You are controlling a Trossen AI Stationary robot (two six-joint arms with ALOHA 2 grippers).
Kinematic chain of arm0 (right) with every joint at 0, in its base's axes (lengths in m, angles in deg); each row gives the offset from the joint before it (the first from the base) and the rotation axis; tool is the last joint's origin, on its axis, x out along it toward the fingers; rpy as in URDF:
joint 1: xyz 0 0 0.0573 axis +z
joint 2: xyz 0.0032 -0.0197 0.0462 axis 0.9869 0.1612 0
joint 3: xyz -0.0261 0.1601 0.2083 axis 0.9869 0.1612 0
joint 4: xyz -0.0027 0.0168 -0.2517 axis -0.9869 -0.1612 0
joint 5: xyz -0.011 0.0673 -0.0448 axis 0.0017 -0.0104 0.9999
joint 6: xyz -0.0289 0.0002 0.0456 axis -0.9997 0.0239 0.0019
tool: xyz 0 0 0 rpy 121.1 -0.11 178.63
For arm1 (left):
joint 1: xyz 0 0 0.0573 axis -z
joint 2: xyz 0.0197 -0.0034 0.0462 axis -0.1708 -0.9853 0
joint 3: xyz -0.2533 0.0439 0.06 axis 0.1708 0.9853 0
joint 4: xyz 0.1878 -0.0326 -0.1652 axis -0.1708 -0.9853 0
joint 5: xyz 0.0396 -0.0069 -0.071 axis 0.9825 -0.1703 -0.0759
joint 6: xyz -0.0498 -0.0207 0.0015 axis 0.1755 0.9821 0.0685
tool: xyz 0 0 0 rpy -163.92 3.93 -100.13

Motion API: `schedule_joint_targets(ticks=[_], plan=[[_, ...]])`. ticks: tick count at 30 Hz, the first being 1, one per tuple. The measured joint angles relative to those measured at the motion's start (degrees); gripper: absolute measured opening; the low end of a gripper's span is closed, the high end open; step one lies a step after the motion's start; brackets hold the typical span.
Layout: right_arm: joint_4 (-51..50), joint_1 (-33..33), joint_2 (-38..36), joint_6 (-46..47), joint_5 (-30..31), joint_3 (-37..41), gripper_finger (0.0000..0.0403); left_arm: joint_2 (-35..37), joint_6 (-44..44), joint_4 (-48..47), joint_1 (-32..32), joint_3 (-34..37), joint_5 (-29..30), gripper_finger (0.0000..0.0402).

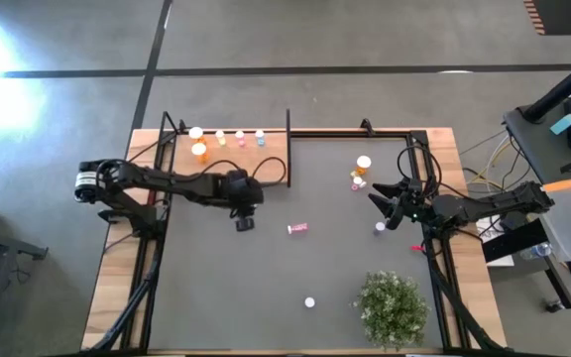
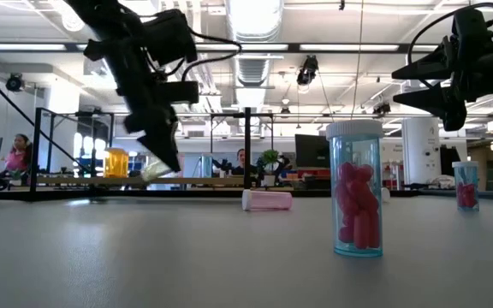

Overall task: Pick and place medicine bottles onto shelf by color
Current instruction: Put the bottom yellow pill bottle on the shelf aligned with the other yellow pill bottle

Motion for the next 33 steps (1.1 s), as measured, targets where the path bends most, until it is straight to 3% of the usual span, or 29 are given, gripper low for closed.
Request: schedule_joint_targets(ticks=[10,16,23,33], plan=[[0.0,0.0,0.0,0.0,0.0,0.0,0.0237,1.2,16.8,14.4,-3.7,0.0,14.2,0.0115],[0.0,0.0,0.0,0.0,0.0,0.0,0.0237,1.2,31.2,15.9,-6.0,0.4,20.5,0.0115],[0.0,0.0,0.0,0.0,0.0,0.0,0.0237,1.2,32.2,17.5,-6.4,3.1,28.5,0.0115],[0.0,0.0,0.0,0.0,0.0,0.0,0.0237,1.2,35.0,35.5,-6.4,11.4,37.7,0.0115]])
